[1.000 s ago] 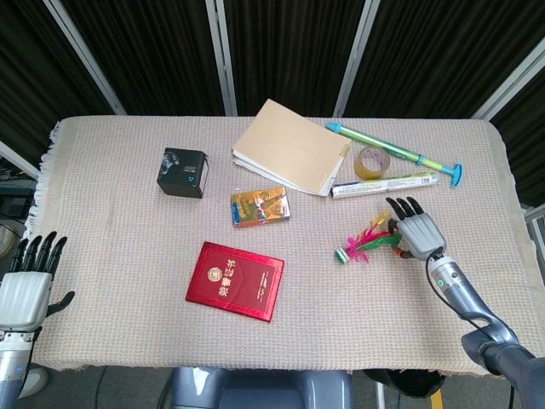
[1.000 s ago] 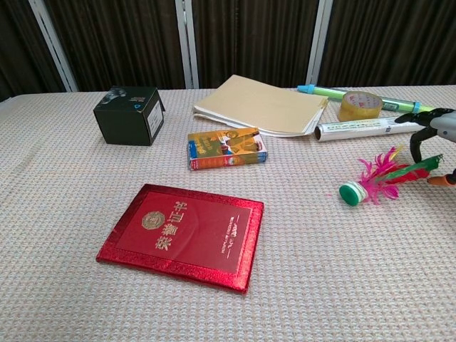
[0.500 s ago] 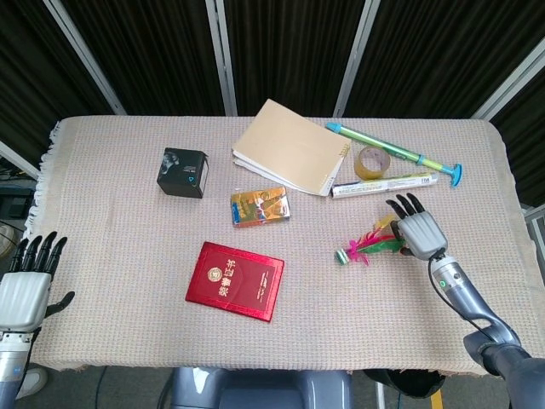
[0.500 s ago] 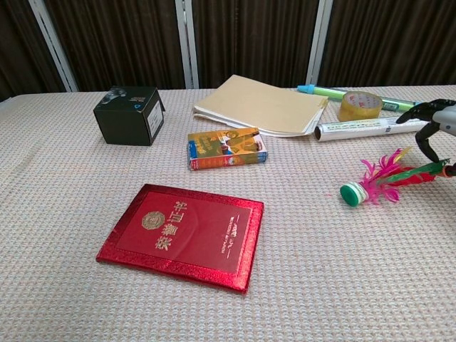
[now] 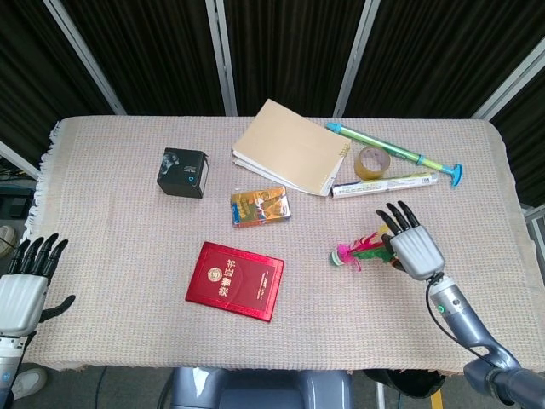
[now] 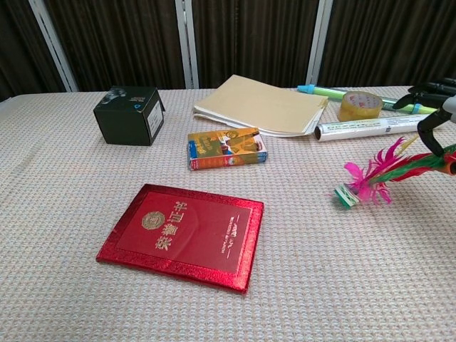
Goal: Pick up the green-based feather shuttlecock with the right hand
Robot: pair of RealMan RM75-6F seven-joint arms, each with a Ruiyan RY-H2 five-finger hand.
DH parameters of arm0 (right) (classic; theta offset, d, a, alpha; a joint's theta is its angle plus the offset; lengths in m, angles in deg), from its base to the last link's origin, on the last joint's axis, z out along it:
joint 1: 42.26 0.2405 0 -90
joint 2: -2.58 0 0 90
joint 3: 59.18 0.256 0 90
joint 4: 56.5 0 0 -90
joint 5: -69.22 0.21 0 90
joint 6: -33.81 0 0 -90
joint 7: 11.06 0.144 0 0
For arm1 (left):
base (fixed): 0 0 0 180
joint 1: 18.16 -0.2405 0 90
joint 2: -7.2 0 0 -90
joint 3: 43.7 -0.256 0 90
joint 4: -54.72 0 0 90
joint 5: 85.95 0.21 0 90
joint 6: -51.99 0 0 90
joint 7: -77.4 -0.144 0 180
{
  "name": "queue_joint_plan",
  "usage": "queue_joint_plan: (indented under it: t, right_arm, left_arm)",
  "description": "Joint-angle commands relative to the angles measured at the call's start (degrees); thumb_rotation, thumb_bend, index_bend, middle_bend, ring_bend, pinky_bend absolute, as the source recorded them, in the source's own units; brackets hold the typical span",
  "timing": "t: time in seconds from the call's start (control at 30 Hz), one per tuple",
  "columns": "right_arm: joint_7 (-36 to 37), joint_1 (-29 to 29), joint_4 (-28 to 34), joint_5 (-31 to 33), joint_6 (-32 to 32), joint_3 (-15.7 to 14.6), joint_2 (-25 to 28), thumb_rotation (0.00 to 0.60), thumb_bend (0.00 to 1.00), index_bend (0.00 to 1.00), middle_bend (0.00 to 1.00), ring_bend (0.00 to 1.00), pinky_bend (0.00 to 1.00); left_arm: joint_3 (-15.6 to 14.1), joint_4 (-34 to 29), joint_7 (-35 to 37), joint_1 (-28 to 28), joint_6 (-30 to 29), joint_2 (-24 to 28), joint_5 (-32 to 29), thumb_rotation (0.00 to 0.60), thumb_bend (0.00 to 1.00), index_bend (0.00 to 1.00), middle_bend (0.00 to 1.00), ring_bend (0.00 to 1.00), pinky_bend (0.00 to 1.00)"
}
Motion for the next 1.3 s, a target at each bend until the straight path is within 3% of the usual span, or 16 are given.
queue_joint_plan:
  t: [0.03,0.3,0.57,0.67,0.8,0.87,0.93,1.1,1.3]
  right_arm:
    - [-12.39,-2.94,12.92,-1.87,-4.53,-0.82,5.39,0.6,0.32,0.69,0.13,0.0,0.0]
    - [-33.44,-6.27,31.05,-5.41,-6.42,-3.15,8.75,0.6,0.32,0.65,0.12,0.0,0.0]
    - [-44.45,-8.43,35.53,-6.99,-4.33,-5.21,5.54,0.6,0.32,0.55,0.06,0.0,0.0]
    - [-47.3,-8.94,36.73,-6.46,-3.03,-5.51,4.62,0.6,0.29,0.41,0.02,0.0,0.0]
    - [-51.62,-9.99,38.94,-5.99,-1.86,-6.14,3.89,0.6,0.14,0.1,0.0,0.0,0.0]
    - [-53.54,-10.61,40.69,-5.43,-1.53,-6.28,3.85,0.6,0.07,0.01,0.0,0.0,0.0]
    - [-55.43,-11.26,42.69,-5.19,-1.52,-6.45,3.98,0.6,0.02,0.0,0.0,0.0,0.0]
    - [-58.82,-13.21,46.65,-7.53,-3.81,-7.34,5.59,0.6,0.0,0.0,0.0,0.0,0.0]
    - [-57.06,-18.38,52.37,-12.52,-13.88,-8.81,13.42,0.6,0.0,0.0,0.0,0.0,0.0]
  left_arm:
    - [-0.79,-0.31,1.75,0.04,0.06,0.97,1.26,0.58,0.18,0.0,0.0,0.0,0.0]
    - [-2.26,-0.12,8.1,-0.21,-1.24,3.59,4.53,0.578,0.18,0.0,0.0,0.0,0.0]
    - [-2.47,0.58,13.14,-0.34,-2.2,5.25,5.44,0.579,0.18,0.0,0.0,0.0,0.0]
    - [-2.64,0.54,14.25,-0.37,-2.53,5.64,6.0,0.579,0.18,0.0,0.0,0.0,0.0]
    - [-2.88,0.73,15.72,-0.39,-3.21,5.98,7.06,0.581,0.18,0.0,0.0,0.0,0.0]
    - [-2.95,0.9,16.41,-0.41,-3.56,6.14,7.48,0.578,0.18,0.0,0.0,0.0,0.0]
    - [-2.99,1.05,17.3,-0.44,-3.9,6.29,7.78,0.581,0.18,0.0,0.0,0.0,0.0]
    - [-2.95,1.7,18.82,-0.51,-4.35,6.55,7.91,0.582,0.18,0.0,0.0,0.0,0.0]
    - [-3.02,1.87,18.83,-0.8,-4.6,6.63,7.8,0.58,0.18,0.0,0.0,0.0,0.0]
